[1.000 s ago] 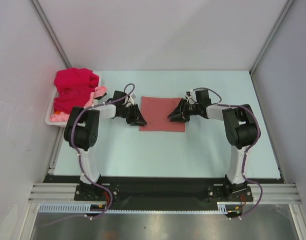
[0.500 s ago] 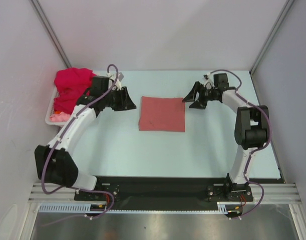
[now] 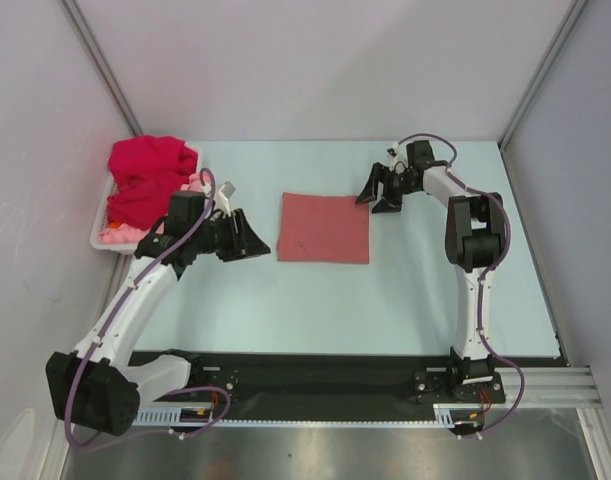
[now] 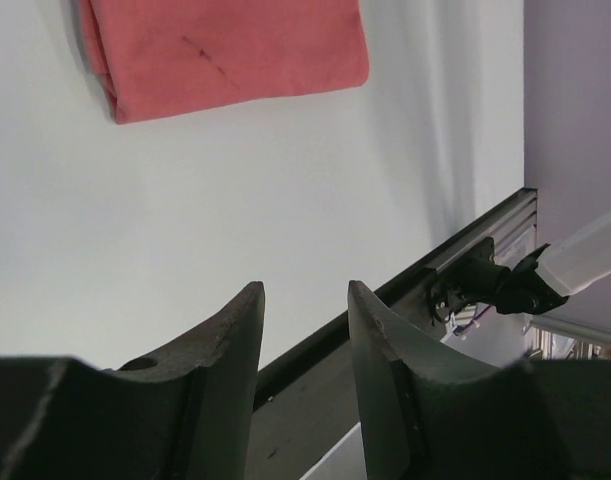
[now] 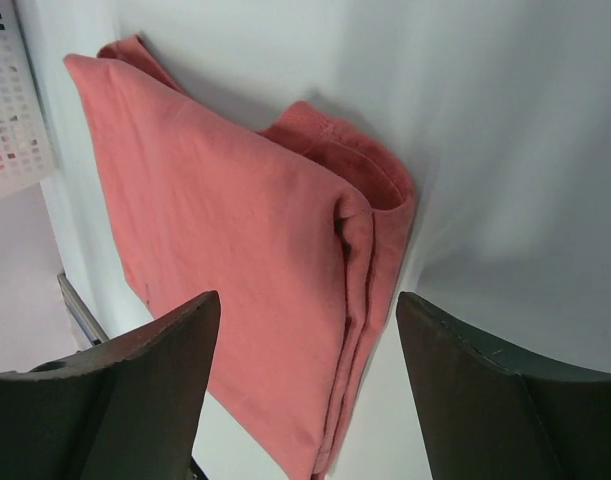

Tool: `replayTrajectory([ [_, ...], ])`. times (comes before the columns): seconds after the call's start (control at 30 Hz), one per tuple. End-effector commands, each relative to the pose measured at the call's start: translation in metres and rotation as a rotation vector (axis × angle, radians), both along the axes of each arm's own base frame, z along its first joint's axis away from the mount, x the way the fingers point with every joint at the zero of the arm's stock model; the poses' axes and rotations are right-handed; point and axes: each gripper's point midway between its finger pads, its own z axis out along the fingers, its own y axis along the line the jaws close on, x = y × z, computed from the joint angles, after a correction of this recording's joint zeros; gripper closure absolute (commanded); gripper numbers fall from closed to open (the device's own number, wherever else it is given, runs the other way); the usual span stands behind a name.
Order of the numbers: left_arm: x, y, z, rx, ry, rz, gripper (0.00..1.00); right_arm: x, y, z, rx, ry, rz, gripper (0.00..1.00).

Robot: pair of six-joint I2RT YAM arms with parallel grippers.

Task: Fold and stack the t-shirts
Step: Fold the tshirt

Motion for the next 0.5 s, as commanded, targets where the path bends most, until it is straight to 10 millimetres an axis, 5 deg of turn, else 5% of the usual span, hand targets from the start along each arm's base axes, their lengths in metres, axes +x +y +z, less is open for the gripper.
replayTrajectory([
  [0.0, -0.011, -0.003, 0.023, -0.063, -0.031, 0.007, 0.55, -0.001, 0.005, -0.002, -0.027, -0.014, 0.032, 0.22],
  [0.47, -0.013, -0.008, 0.041, -0.111, -0.037, 0.0, 0.55, -0.005, 0.012, -0.025, 0.026, 0.072, -0.026, 0.33],
])
